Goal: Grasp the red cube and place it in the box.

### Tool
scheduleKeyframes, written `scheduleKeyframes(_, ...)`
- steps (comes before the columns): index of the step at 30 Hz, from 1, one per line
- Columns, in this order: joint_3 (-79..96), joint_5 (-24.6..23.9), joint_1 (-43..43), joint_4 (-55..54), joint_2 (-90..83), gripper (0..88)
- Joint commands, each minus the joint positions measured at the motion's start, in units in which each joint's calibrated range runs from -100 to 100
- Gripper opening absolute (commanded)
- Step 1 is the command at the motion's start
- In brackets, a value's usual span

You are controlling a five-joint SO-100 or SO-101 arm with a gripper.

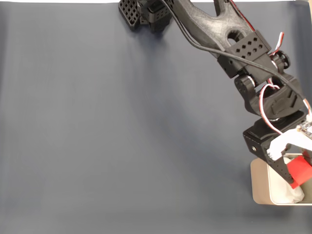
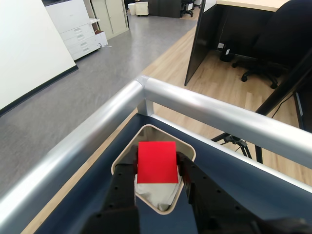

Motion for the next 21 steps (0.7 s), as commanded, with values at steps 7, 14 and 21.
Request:
scheduleKeyframes(7, -3.62, 0.78, 0.23, -2.33, 0.17, 9.3)
scheduleKeyframes(14, -3.53, 0.83, 0.30, -2.33, 0.17, 9.5)
scheduleKeyframes(21, -1.61, 1.51, 0.44, -2.41, -0.26, 26.1)
